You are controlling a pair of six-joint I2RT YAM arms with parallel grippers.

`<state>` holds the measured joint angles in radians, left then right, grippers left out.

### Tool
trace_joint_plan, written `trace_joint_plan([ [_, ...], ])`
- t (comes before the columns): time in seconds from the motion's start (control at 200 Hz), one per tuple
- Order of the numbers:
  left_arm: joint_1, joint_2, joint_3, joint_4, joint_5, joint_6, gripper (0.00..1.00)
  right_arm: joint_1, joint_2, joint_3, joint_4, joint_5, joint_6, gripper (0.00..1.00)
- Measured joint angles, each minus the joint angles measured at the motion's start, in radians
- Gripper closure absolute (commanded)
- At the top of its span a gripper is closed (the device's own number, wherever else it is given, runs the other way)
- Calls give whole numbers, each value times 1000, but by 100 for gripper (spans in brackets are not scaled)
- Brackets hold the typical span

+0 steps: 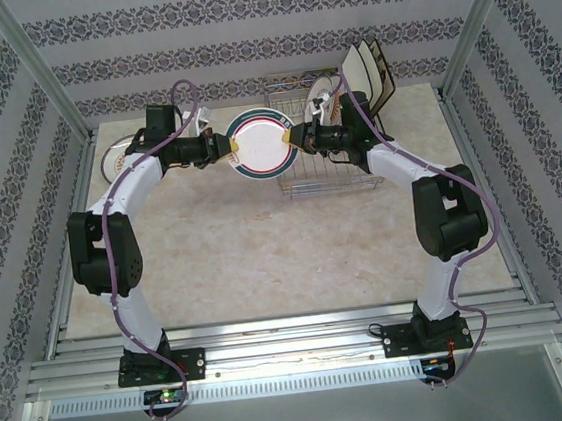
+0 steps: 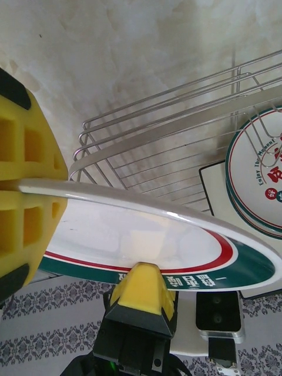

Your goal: Unload the plates from the dish rack

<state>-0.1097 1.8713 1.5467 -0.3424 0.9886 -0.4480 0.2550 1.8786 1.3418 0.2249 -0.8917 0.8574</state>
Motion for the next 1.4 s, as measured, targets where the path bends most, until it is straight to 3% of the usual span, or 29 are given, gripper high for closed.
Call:
trace_joint_plan([
  [0.14,-2,11,0,19,2,-2,100,0,0,0,-23,13,-1,27],
  [0.235,-2,33,0,29,-3,-10,100,-2,0,10,-63,36,-32,2],
  [0.575,53,40,-35,110,-16,-78,100,-30,-99,138,-524,278,-293,2],
  [0.779,150,-22,-140,173,-89,-138,100,-78,-167,275,-844,606,-465,2],
  [1.024,291,-141,-327,310,-261,-267,100,-156,-172,308,-1124,958,-586,2],
  [1.224,330,-243,-437,369,-448,-325,100,-199,-167,312,-1239,1064,-640,2],
  [1.399,386,-289,-516,446,-526,-394,100,-203,-163,312,-1267,1068,-668,2],
])
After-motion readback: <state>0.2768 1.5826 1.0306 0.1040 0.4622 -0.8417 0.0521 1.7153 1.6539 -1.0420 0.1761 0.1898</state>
